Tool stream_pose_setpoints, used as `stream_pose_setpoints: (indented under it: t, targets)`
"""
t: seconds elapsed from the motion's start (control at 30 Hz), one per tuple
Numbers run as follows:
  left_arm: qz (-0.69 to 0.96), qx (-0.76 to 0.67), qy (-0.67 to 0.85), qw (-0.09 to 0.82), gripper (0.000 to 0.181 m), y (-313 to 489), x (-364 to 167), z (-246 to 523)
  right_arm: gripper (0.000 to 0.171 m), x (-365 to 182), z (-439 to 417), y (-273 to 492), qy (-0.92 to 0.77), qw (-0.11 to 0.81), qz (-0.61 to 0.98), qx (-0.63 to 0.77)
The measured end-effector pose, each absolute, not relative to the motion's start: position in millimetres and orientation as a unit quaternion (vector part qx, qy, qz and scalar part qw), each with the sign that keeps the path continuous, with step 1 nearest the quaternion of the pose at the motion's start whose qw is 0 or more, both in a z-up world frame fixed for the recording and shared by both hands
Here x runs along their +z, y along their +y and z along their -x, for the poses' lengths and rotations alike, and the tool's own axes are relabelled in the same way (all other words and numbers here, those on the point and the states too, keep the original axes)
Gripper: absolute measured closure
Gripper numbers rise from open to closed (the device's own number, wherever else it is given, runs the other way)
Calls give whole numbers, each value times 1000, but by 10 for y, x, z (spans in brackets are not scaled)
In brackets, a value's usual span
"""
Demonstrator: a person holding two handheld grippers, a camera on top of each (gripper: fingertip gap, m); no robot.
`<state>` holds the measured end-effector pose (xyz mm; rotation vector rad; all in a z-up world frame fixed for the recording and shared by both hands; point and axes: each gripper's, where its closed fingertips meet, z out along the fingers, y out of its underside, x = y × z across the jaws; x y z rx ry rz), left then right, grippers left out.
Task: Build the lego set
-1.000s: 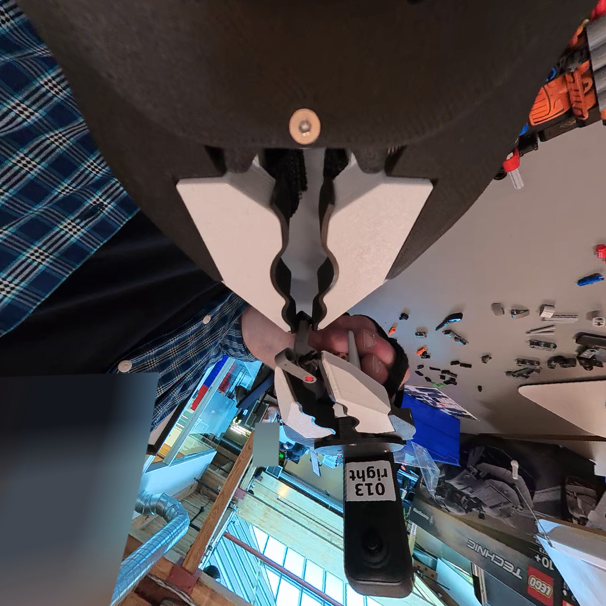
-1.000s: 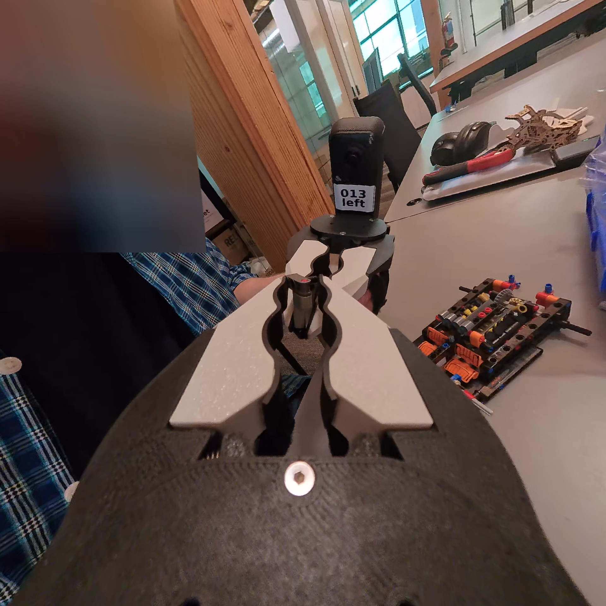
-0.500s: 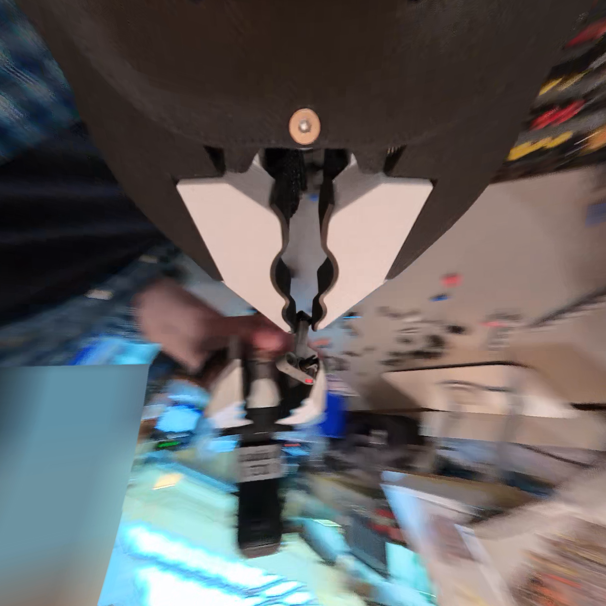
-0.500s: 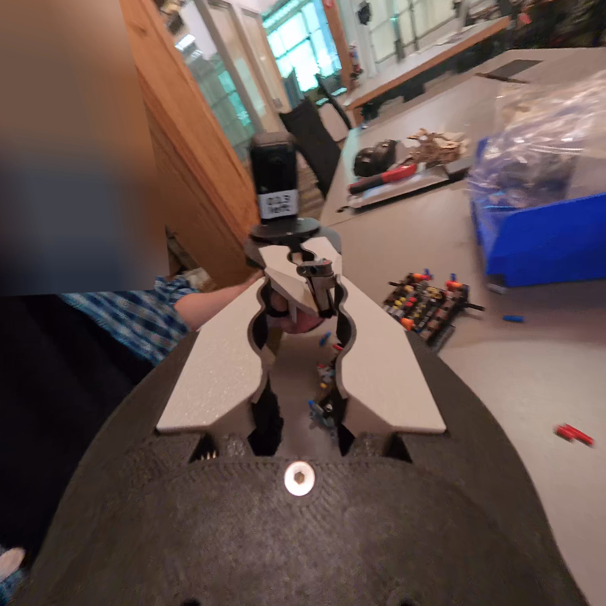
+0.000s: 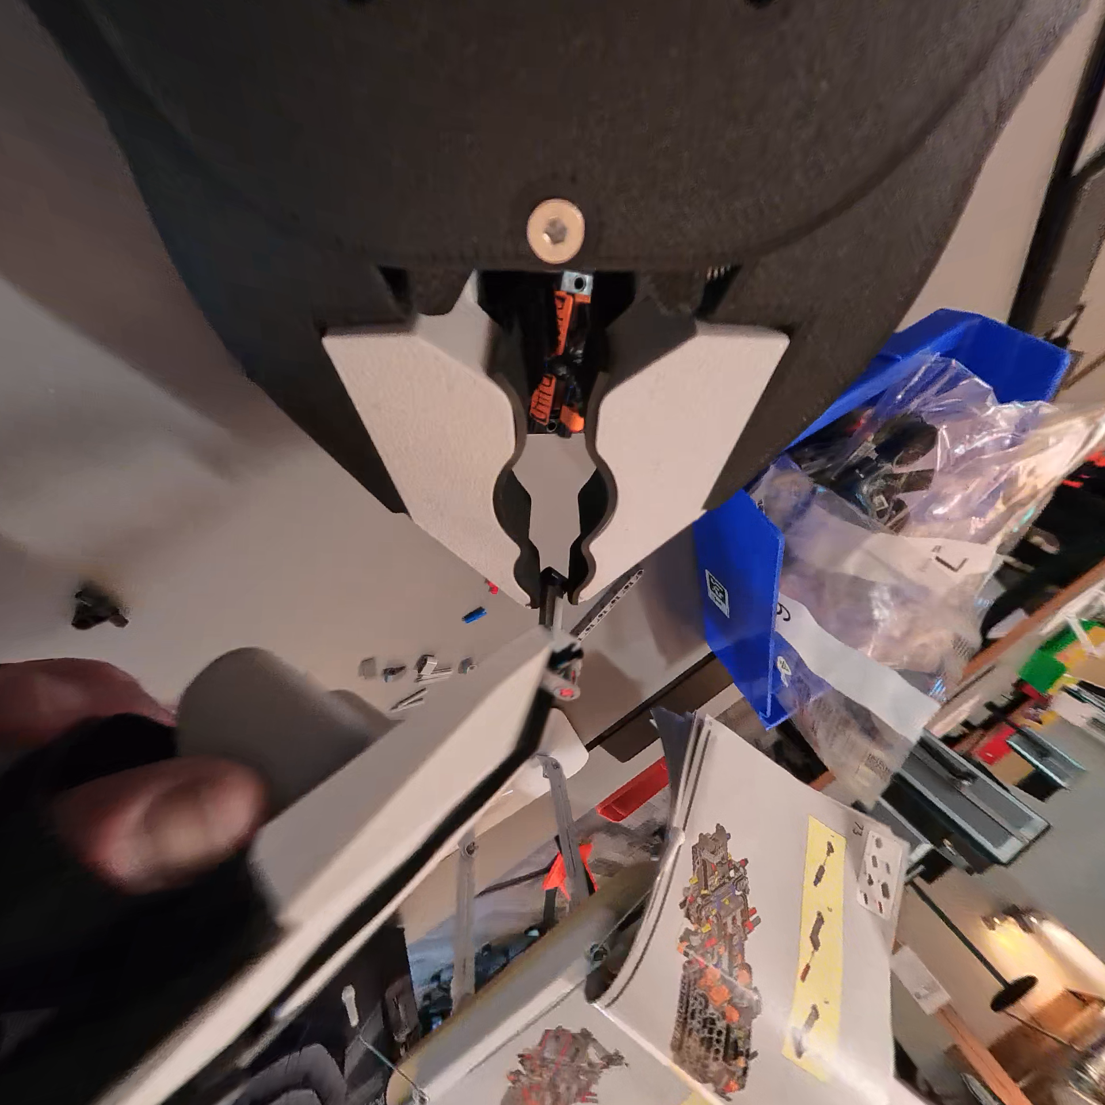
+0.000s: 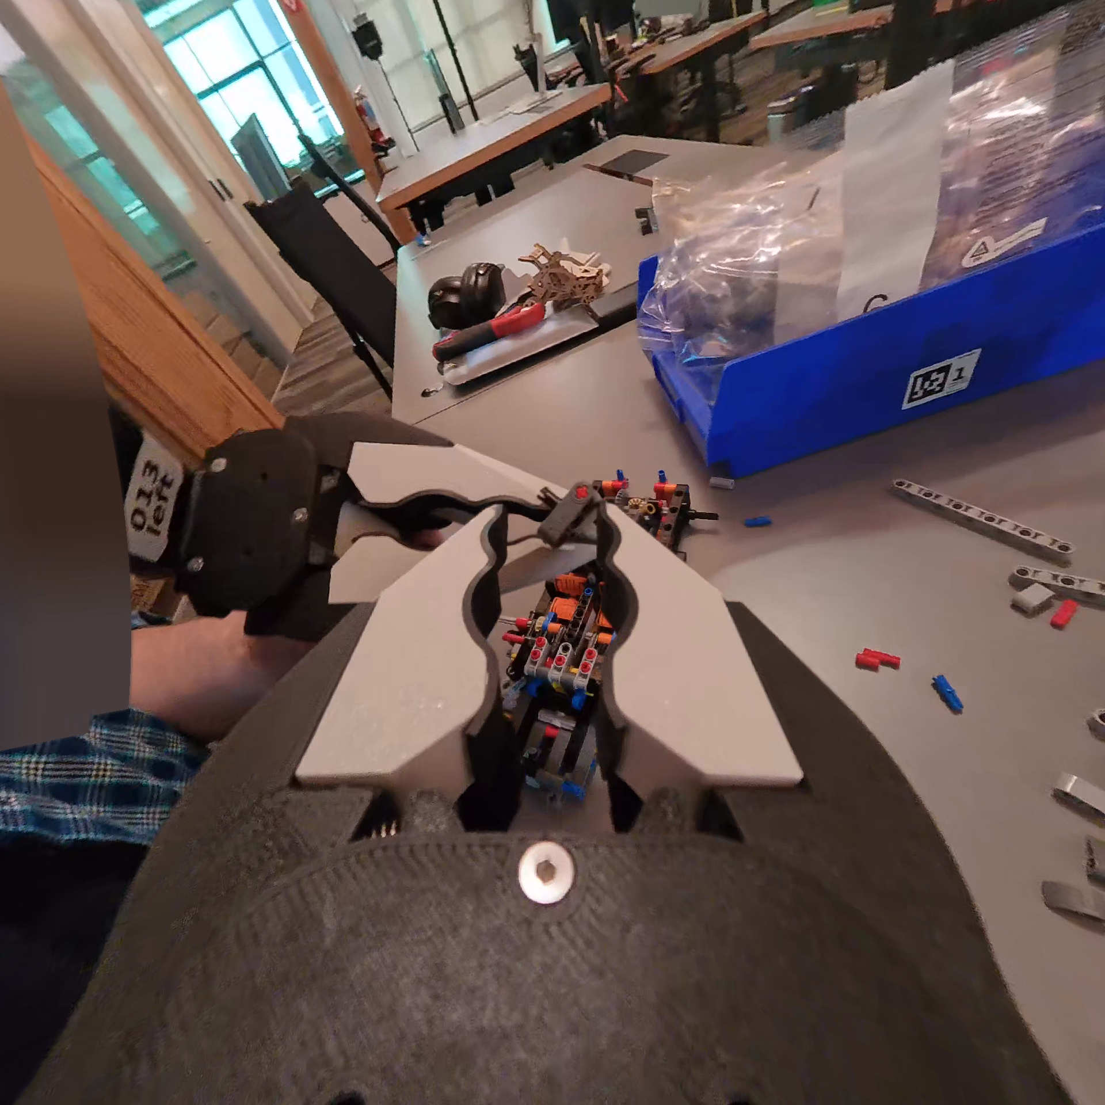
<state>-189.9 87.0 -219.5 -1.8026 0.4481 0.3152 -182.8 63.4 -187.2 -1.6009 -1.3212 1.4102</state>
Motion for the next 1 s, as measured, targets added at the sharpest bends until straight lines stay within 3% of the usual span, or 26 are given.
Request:
stream_pose_setpoints:
  t: [0.1,0.33,0.5,0.73,0.8,1.0]
  targets:
    - [773,149,189,586,173,883,-2203,1887,157,-1887,1823,686,-491,315,615,531]
    - [767,138,191,597,172,852,-2163,1834,159,-1852,1764,723,-482,286,600,571]
    - [771,-33,165,614,154,809,-2164,1749,162,-1782,1687,761,-496,268,569,598]
    - [741,-198,164,621,161,700,-2045,1606,163,-1767,1602,608,-542,197,522,628]
    - [733,-228,187,613,172,651,-2044,1488,163,-1787,1573,544,-558,174,508,632]
    - [732,-224,160,623,176,687,-2040,1523,155,-1790,1614,644,-550,205,523,618]
